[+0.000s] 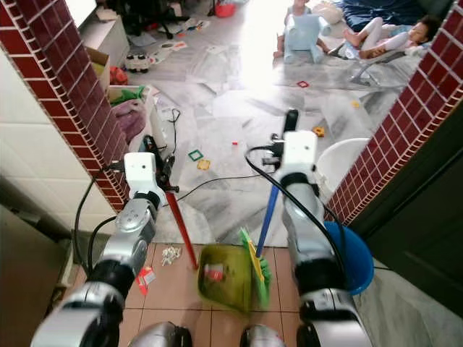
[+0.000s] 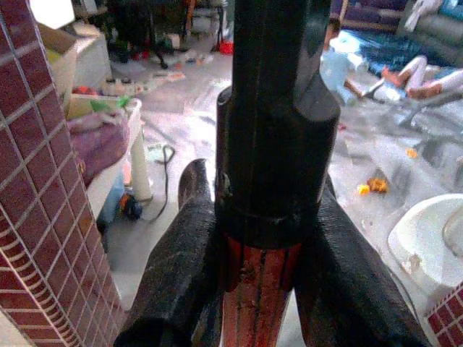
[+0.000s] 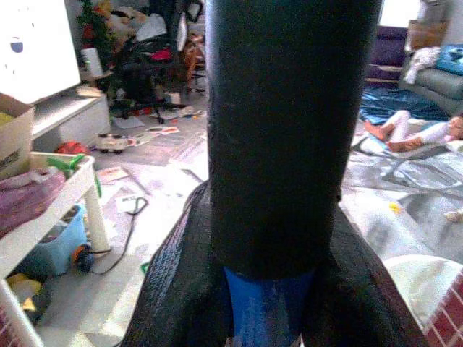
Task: Sweep floor
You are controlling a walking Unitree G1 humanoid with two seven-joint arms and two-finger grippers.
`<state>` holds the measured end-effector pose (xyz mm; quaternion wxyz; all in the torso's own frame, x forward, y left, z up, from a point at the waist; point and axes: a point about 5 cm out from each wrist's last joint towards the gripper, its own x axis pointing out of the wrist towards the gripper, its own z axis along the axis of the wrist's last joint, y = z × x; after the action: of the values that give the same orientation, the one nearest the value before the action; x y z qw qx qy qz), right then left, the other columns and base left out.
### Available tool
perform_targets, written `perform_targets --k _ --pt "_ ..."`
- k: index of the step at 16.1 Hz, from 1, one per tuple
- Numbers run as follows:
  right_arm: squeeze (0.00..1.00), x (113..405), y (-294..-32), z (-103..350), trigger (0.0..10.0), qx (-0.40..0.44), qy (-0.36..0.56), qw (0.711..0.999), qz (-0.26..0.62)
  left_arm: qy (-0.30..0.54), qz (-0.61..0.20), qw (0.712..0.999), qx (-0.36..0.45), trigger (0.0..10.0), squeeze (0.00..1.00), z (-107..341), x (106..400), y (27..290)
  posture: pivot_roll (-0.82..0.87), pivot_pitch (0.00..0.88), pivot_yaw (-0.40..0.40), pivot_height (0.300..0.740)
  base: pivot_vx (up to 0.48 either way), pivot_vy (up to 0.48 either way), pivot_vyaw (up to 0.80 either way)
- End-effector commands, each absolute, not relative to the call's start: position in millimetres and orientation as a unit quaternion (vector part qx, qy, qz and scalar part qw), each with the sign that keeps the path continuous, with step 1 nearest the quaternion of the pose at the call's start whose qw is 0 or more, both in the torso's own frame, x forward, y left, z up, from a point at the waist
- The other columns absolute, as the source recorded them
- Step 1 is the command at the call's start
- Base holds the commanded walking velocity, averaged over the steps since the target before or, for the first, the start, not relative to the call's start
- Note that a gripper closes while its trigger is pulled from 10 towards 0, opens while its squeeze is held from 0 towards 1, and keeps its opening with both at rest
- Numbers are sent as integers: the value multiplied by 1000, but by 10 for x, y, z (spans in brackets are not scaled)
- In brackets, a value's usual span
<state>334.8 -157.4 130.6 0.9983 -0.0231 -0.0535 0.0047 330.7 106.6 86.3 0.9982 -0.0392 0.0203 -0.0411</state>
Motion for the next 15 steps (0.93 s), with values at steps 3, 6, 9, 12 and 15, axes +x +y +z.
perform_targets --k 3,6,9,12,15 --pt "0 3233 -1728 1348 10000 -23 -69 997 -37 -16 -44 998 -40 10000 0 1075 3142 1112 -97 0 10 740 0 0 0" --pt "0 3151 -1791 1294 10000 -19 -57 996 -66 -15 -61 997 -43 10000 0 1139 2987 1112 -112 0 36 740 0 0 0" --pt "0 3113 -1818 1287 10000 -25 -49 997 -60 -4 -57 997 -56 10000 0 1209 2912 1195 -107 0 23 740 0 0 -533" --pt "0 3120 -1840 1268 10000 -26 -40 997 -57 11 -49 997 -63 10000 0 1219 2857 1181 -98 0 10 740 0 0 -800" --pt "0 3123 -1800 1257 10000 -24 -34 998 -50 16 -58 995 -74 10000 0 1227 2827 1160 -100 0 7 740 0 0 -671"
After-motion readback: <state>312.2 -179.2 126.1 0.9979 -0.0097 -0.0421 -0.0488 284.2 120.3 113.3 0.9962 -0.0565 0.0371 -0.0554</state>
